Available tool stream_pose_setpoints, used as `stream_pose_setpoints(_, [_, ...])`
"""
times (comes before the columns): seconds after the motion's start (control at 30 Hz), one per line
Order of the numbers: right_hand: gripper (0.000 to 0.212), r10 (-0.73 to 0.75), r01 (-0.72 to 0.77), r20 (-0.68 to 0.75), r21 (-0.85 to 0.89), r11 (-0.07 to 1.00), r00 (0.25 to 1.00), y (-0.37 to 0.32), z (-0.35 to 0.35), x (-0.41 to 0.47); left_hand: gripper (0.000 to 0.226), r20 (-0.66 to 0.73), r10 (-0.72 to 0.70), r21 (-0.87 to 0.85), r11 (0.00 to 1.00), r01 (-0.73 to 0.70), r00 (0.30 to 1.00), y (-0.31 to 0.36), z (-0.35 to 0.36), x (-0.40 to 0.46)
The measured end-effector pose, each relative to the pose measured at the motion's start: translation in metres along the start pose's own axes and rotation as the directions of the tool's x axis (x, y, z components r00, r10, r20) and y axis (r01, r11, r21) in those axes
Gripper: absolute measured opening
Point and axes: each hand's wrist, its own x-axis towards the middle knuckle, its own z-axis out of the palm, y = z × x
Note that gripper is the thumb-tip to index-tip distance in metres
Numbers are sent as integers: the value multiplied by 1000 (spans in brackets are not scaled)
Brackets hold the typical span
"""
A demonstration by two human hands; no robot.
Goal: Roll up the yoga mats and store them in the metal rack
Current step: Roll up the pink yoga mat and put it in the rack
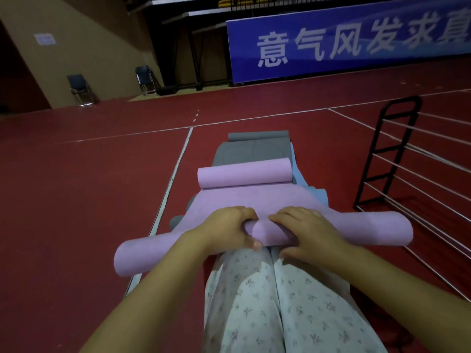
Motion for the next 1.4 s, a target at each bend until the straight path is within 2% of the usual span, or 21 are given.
stream_pose_setpoints(0.07, [72,8,-6,-92,14,1000,996,-2,8,-1,41,25,-13,-12,1000,13,1000,1,-3,3])
stream_pose_setpoints(0.17, [66,12,-2,-141,69,998,990,1,12,2,46,56,12,26,1000,-14,998,-1,-5,6])
stream_pose_setpoints(0.33, [59,65,-54,-76,144,988,995,7,7,9,74,-87,134,180,977,-117,987,-5,5,5])
stream_pose_setpoints(0.5, [63,115,-121,44,179,976,992,10,1,20,62,-165,167,212,968,-131,972,-7,11,-4])
stream_pose_setpoints(0.63, [64,115,-137,129,176,975,985,15,-2,28,75,-117,146,303,947,-104,982,-5,23,-4])
stream_pose_setpoints(0.83, [59,76,-81,240,10,997,968,10,-13,36,60,-130,136,294,951,-93,982,-3,15,-1])
stream_pose_setpoints(0.93, [58,39,-28,252,-48,998,967,1,-30,36,58,-118,134,325,942,-89,984,7,0,-5])
stream_pose_setpoints(1.03, [57,-2,15,228,-55,998,974,-10,-53,24,56,-135,204,351,925,-146,970,20,-17,-22])
stream_pose_setpoints(1.17, [57,-76,77,174,6,997,982,-33,-74,-7,55,-127,325,402,880,-251,937,42,-31,-58])
stream_pose_setpoints(1.27, [55,-92,73,168,119,990,981,-50,-76,-35,52,-114,398,407,855,-322,910,52,-25,-86])
stream_pose_setpoints(1.4, [55,-50,-7,246,226,974,968,-55,-56,-61,48,-78,381,325,883,-338,921,52,0,-105])
